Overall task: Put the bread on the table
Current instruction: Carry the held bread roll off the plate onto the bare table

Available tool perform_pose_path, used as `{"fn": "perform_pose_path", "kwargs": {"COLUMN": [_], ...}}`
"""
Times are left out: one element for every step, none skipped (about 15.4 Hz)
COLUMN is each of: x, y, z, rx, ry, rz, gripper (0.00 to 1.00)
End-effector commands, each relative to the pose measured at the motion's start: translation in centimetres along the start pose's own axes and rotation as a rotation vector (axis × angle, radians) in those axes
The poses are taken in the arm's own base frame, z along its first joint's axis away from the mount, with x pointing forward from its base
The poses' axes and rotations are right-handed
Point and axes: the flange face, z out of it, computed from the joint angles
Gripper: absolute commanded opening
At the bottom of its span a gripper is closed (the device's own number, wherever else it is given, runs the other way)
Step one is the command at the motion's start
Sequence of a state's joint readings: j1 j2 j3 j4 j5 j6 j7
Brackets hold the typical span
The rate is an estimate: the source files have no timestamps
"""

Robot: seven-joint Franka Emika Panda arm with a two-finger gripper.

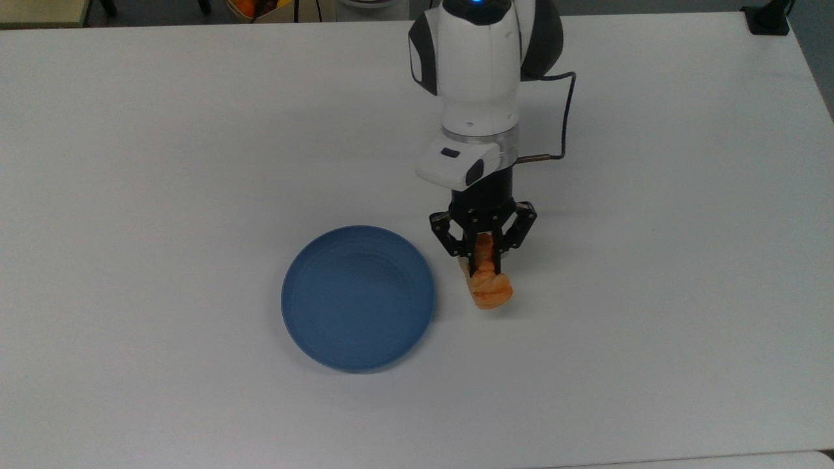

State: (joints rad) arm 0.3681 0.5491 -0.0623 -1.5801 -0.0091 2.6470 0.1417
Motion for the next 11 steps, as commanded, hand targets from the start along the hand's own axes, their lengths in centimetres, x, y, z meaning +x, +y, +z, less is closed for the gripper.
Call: {"fn": "perform_pose_path", "kwargs": {"x": [-1.5, -2.0, -2.3, -2.9, -3.5, -4.1, -4.5, -4.6, -4.7, -4.7, -4.6], "y": [-4.2, -4.9, -5.7, -6.2, -6.5, -7.3, -7.7, -7.7, -7.8, -7.8, -7.9], "z": [0.5, 1.2, 1.6, 2.4, 3.2, 4.0, 4.5, 4.5, 4.6, 4.6, 4.5], "rx": [-0.002, -0.011, -0.025, -0.048, -0.074, -0.093, -0.106, -0.111, -0.11, -0.109, -0.106], "ry": [-0.036, -0.043, -0.044, -0.049, -0.051, -0.052, -0.052, -0.049, -0.051, -0.052, -0.051], "rz": [0.068, 0.103, 0.13, 0.141, 0.142, 0.132, 0.132, 0.132, 0.131, 0.136, 0.138], "gripper": [0.33, 0.33, 0.34, 0.34, 0.34, 0.35, 0.36, 0.4, 0.56, 0.76, 0.97]}}
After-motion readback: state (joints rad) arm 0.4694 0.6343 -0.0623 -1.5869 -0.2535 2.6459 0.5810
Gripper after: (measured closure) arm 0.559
